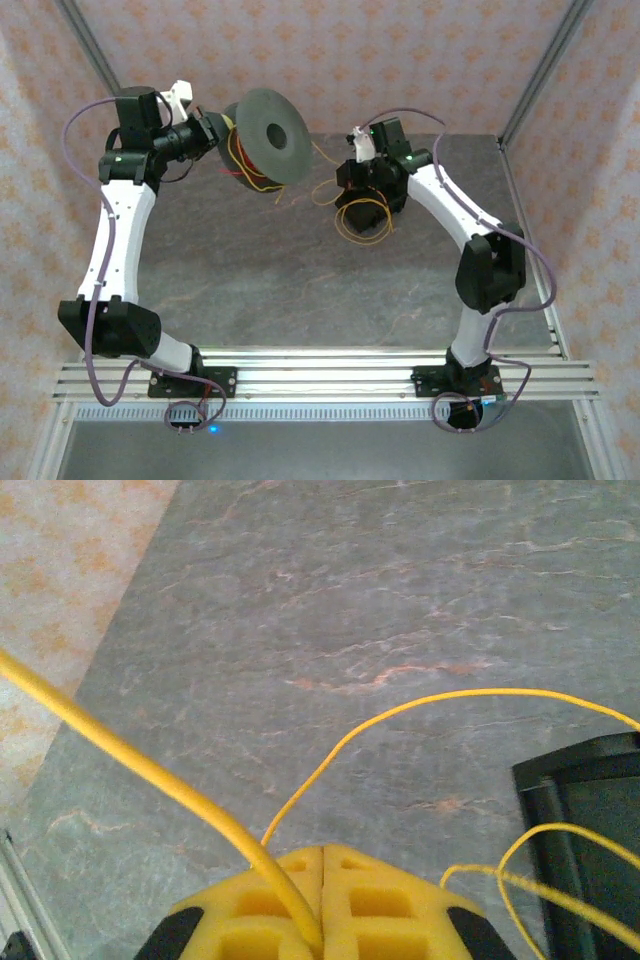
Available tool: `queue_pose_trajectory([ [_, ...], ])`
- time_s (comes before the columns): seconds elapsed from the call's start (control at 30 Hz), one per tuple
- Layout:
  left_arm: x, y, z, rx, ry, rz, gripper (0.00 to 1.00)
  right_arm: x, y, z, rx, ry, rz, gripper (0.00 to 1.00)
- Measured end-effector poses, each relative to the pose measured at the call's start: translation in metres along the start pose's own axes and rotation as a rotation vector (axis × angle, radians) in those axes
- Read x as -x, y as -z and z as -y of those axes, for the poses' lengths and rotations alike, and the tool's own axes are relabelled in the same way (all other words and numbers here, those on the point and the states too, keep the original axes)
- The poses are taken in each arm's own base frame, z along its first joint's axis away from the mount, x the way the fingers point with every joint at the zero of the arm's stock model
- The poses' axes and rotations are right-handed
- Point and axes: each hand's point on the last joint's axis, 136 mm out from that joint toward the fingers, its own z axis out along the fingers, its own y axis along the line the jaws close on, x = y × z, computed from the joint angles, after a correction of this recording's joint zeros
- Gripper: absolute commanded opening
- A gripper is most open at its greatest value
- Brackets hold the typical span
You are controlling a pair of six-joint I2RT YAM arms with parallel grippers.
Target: Wrap the cables
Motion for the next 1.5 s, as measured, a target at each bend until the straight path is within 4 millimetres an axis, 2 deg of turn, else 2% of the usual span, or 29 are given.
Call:
queue_pose_trajectory([
  [0.13, 0.010, 0.001, -0.002, 0.009, 0.020, 0.049, 0.00, -0.012, 0.002, -0.031, 0.050, 0.041, 0.010, 0.00],
  [0.27, 0.020, 0.001, -0.010, 0.031, 0.044, 0.098, 0.00, -0.023, 0.002, -0.072, 0.114, 0.107, 0.022, 0.00],
  [0.43, 0.021, -0.003, -0.026, 0.076, 0.077, 0.125, 0.00, -0.029, 0.004, -0.120, 0.195, 0.195, 0.055, 0.00],
  [0.53, 0.019, -0.005, -0.035, 0.106, 0.085, 0.131, 0.00, -0.028, 0.003, -0.131, 0.211, 0.215, 0.080, 0.00],
  [0.6, 0.018, -0.006, -0.041, 0.133, 0.081, 0.138, 0.00, -0.027, 0.001, -0.130, 0.204, 0.214, 0.089, 0.00],
  [0.77, 0.013, -0.011, -0.044, 0.204, 0.021, 0.155, 0.00, -0.029, -0.005, -0.137, 0.190, 0.227, 0.099, 0.00],
  [0.97, -0.018, -0.030, -0.036, 0.269, -0.091, 0.106, 0.00, -0.048, -0.017, -0.169, 0.212, 0.311, 0.085, 0.00],
  [1.13, -0.026, -0.031, -0.052, 0.338, -0.108, 0.093, 0.00, -0.051, -0.024, -0.166, 0.183, 0.327, 0.083, 0.00],
  [1.17, -0.026, -0.031, -0.054, 0.349, -0.111, 0.095, 0.00, -0.052, -0.026, -0.165, 0.177, 0.328, 0.082, 0.01],
  [1.3, -0.024, -0.030, -0.055, 0.360, -0.114, 0.105, 0.00, -0.052, -0.028, -0.163, 0.167, 0.331, 0.081, 0.40],
  [1.33, -0.022, -0.029, -0.056, 0.366, -0.115, 0.112, 0.00, -0.053, -0.028, -0.164, 0.167, 0.334, 0.080, 0.47],
  [1.5, -0.009, -0.021, -0.052, 0.388, -0.139, 0.153, 0.00, -0.055, -0.025, -0.160, 0.150, 0.325, 0.063, 0.60],
])
